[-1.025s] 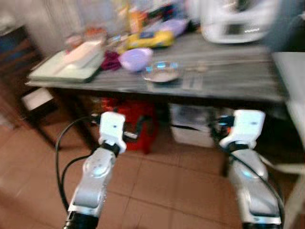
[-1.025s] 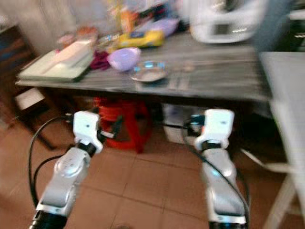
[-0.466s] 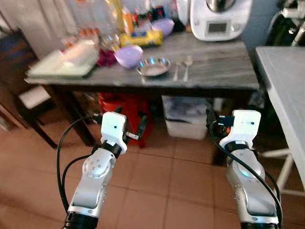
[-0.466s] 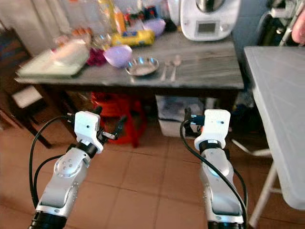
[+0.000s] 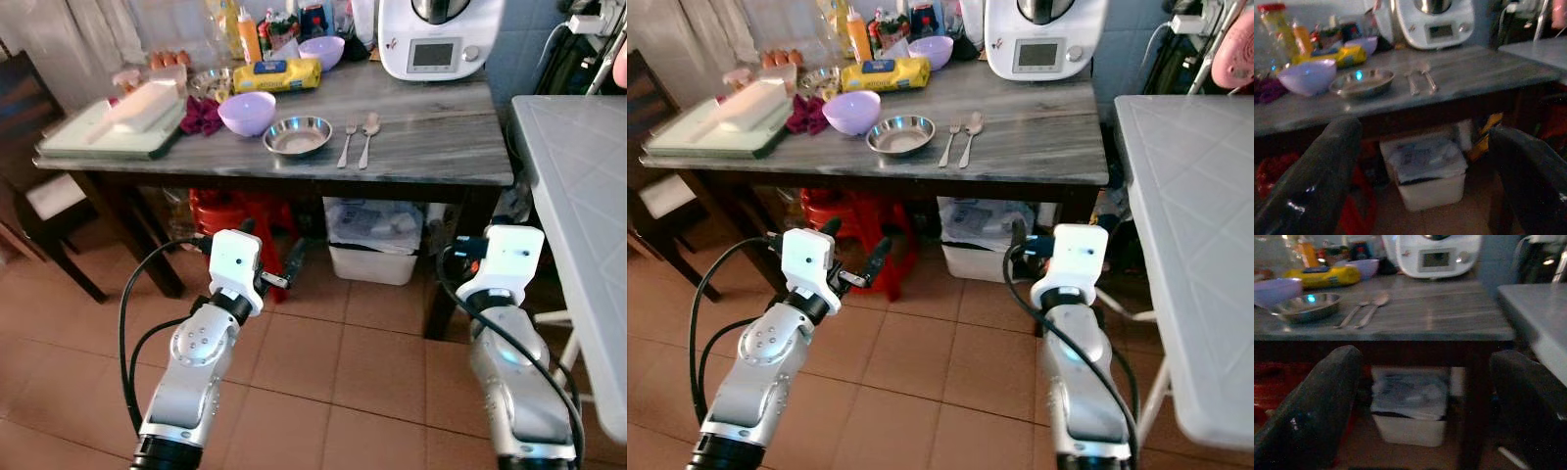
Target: Setting the table
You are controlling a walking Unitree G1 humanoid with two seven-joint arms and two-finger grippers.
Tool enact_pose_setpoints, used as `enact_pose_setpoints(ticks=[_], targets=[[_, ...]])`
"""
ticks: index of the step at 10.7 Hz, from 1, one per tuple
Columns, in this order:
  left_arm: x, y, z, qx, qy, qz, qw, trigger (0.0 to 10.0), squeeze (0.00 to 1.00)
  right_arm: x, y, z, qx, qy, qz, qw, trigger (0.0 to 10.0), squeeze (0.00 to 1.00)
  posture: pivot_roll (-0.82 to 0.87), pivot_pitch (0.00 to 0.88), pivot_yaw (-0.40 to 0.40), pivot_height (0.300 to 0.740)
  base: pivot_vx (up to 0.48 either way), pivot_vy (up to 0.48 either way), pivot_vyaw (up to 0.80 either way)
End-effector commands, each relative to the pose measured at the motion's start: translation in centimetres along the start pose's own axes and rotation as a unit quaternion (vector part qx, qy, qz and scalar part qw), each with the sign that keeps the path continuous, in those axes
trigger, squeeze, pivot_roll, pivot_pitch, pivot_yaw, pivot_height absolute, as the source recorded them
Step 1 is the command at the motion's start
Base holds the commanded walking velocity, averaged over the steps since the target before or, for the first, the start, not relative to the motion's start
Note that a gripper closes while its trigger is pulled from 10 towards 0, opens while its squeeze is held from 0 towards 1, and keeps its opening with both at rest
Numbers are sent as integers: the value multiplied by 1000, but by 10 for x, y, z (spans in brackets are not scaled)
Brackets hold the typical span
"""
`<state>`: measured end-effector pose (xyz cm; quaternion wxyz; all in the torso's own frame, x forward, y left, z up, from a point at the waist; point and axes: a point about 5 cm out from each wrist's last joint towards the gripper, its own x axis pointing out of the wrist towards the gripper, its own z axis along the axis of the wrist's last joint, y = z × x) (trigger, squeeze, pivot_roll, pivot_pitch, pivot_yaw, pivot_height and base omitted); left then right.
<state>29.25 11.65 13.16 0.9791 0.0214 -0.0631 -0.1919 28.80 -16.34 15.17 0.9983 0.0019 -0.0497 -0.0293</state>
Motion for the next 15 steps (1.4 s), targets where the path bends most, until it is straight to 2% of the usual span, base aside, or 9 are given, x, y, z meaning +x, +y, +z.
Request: enact_pose_setpoints(ticks=[1, 2, 5, 15], targets=[[0, 2, 3, 0, -5, 1, 1000, 10000, 0, 0, 3, -1, 4, 6, 5, 1000, 10000, 0, -190, 63, 118, 740, 0, -364, 0], [0, 1, 3, 0, -5, 1, 1000, 10000, 0, 0, 3, -1, 5, 7, 5, 1000, 10000, 0, -190, 63, 118, 740, 0, -364, 0], [0, 0, 3, -1, -4, -3, 1000, 10000, 0, 1, 3, -1, 9, 6, 6, 1000, 10000, 0, -191, 63, 119, 740, 0, -361, -671], [5, -6, 3, -7, -10, -5, 1000, 10000, 0, 3, 3, 2, -1, -3, 13, 1000, 10000, 0, -201, 63, 109, 740, 0, -366, 0]])
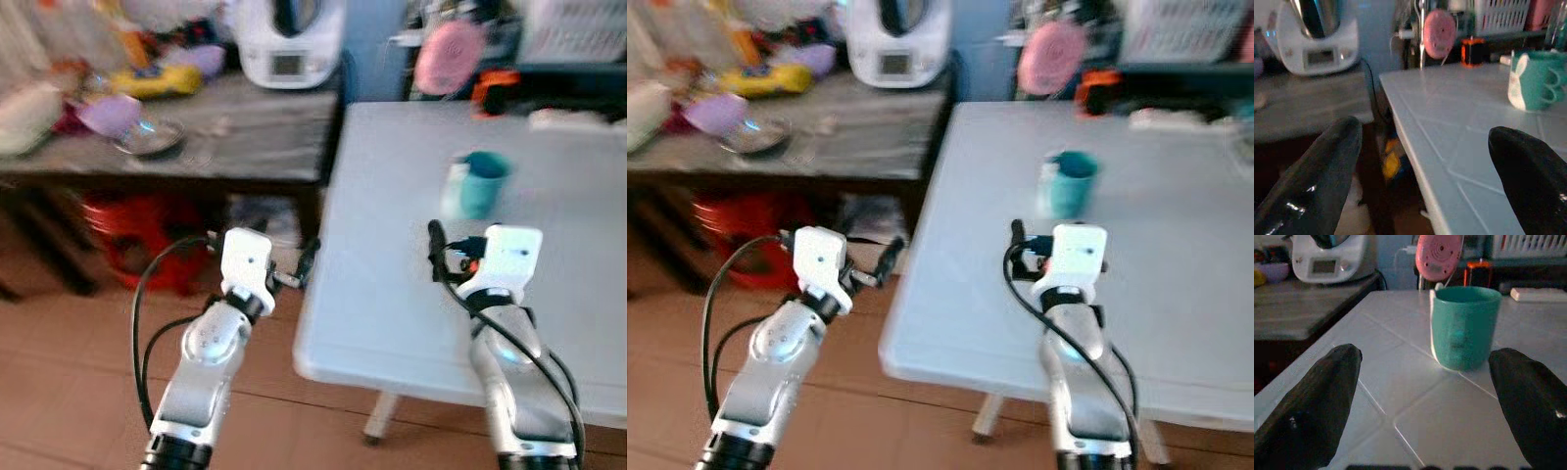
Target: Setting the table
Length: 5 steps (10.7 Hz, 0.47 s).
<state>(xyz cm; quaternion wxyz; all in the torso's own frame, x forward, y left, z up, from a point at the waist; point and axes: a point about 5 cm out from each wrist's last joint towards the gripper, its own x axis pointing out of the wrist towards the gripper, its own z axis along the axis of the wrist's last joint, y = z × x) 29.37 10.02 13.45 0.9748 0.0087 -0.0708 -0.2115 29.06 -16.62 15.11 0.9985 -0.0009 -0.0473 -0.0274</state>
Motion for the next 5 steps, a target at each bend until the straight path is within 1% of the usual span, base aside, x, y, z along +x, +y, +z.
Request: enact_pose_setpoints(ticks=[1, 4, 5], targets=[[-2, 8, 1, 5, 1, 15, 1000, 10000, 0, 1, 6, 3, 1, -7, 12, 1000, 10000, 0, -200, 62, 110, 740, 0, -368, 0], [-2, 8, 0, 6, 2, 16, 1000, 10000, 0, 0, 6, 3, 0, -7, 13, 1000, 10000, 0, -202, 62, 112, 740, 0, -274, 0], [-2, 9, -1, 4, 2, 17, 1000, 10000, 0, 0, 5, 3, -2, -6, 12, 1000, 10000, 0, -203, 64, 112, 740, 0, 0, 0]])
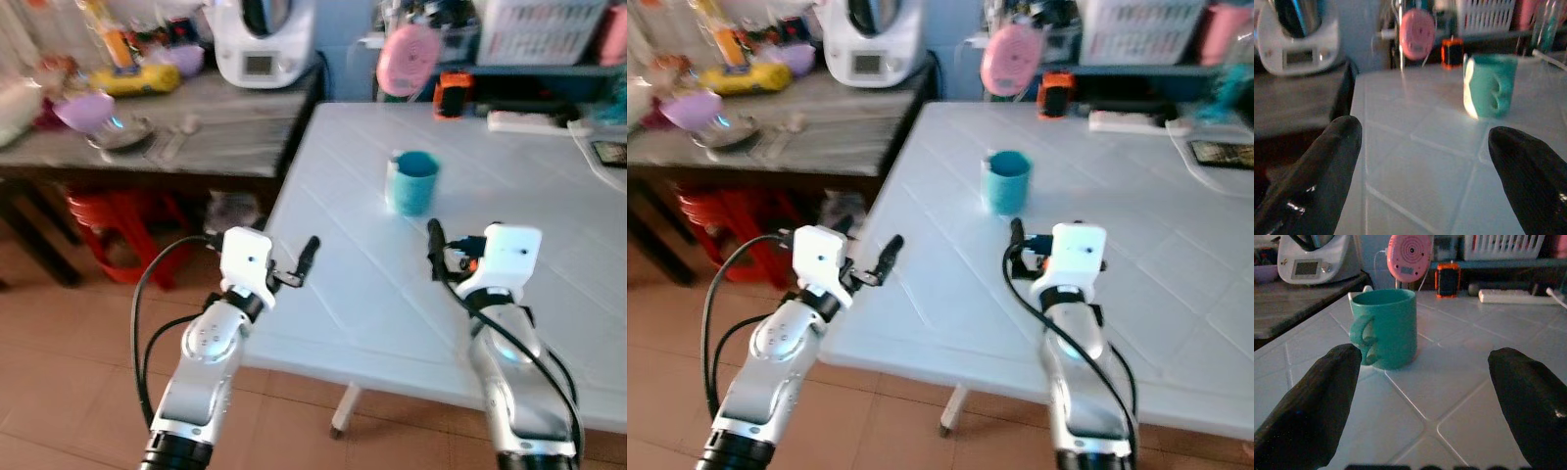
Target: Setting the table
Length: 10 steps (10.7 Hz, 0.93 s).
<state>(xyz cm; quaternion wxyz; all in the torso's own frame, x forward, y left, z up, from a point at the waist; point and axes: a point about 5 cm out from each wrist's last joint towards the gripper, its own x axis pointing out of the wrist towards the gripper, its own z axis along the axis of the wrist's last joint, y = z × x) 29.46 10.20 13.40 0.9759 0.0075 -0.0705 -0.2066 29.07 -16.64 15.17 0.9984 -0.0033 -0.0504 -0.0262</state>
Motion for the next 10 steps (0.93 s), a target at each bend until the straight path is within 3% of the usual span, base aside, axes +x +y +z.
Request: enact_pose_setpoints(ticks=[1, 6, 8, 10], targets=[[-4, 8, -2, 0, 4, 15, 1000, 10000, 0, 0, 5, 1, 0, -3, 10, 1000, 10000, 0, -206, 66, 109, 740, 0, 0, 0], [-20, 22, -21, -4, 23, 32, 999, 10000, 0, -8, 12, -8, -33, -5, 37, 999, 10000, 0, -202, 62, 99, 740, 0, 0, 0], [-36, 26, -29, 5, 36, 41, 998, 10000, 0, -20, 14, -12, -56, -15, 43, 997, 10000, 0, -199, 68, 92, 740, 0, 0, 0], [-67, 36, -39, 9, 64, 72, 995, 10000, 0, -51, -2, -23, -94, -1, 38, 995, 10000, 0, -195, 85, 90, 740, 0, 0, 0]])
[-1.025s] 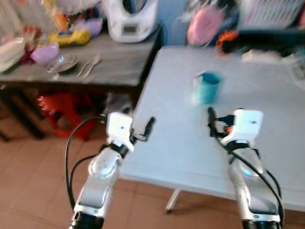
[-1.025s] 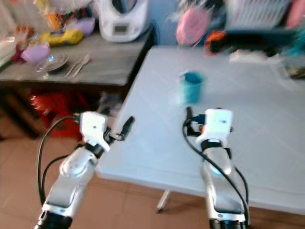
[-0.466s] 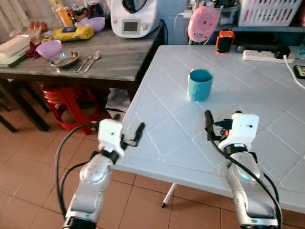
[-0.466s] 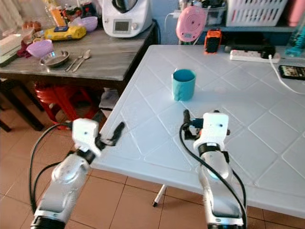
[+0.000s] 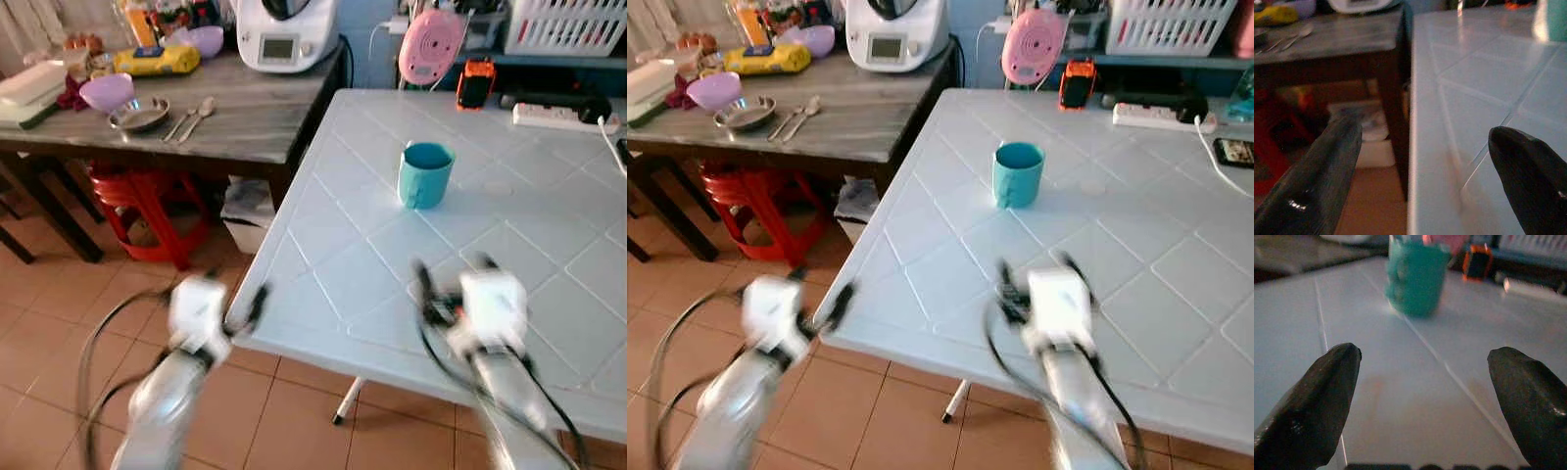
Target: Setting the table
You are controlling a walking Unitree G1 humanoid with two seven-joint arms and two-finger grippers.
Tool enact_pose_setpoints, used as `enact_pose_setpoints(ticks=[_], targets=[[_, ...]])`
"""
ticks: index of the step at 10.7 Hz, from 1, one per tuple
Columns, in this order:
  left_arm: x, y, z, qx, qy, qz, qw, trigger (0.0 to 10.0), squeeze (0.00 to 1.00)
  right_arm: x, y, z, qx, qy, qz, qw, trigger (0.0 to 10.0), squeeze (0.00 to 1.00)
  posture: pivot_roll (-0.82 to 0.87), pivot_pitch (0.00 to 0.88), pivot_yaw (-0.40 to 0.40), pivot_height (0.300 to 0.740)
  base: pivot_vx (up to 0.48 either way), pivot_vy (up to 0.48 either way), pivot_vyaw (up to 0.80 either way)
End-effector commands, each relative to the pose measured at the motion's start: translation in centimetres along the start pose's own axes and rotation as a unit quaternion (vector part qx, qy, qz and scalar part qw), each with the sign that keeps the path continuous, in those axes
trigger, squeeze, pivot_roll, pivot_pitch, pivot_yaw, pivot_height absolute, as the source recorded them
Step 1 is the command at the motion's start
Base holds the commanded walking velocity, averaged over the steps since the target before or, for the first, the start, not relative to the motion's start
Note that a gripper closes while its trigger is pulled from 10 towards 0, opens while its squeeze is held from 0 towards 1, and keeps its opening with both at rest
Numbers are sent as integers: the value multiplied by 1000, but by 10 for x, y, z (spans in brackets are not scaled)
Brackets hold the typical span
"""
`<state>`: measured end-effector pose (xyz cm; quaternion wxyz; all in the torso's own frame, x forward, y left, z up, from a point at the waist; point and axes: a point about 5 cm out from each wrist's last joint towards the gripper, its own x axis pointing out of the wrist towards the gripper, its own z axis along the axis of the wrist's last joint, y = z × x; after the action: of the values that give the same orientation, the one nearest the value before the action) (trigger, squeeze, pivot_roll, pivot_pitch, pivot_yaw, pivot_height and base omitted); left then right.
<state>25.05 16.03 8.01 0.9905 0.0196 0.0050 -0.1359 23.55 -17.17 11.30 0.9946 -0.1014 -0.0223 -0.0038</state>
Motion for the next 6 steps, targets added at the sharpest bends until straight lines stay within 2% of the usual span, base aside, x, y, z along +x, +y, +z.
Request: enact_pose_setpoints(ticks=[1, 4, 6], targets=[[-4, 4, 2, 9, -3, 11, 1000, 10000, 0, -9, -3, 1, 5, -2, -6, 1000, 10000, 0, -192, 108, 92, 740, 0, 0, 0], [-9, -1, 5, 14, -5, -2, 1000, 10000, 0, -23, -1, 1, 3, 3, -9, 1000, 10000, 0, -195, 135, 103, 740, 0, 0, 0], [3, -7, 19, 2, -31, -22, 999, 10000, 0, -18, -7, 10, 11, -11, -36, 999, 10000, 0, -209, 138, 100, 740, 0, 0, 0]])
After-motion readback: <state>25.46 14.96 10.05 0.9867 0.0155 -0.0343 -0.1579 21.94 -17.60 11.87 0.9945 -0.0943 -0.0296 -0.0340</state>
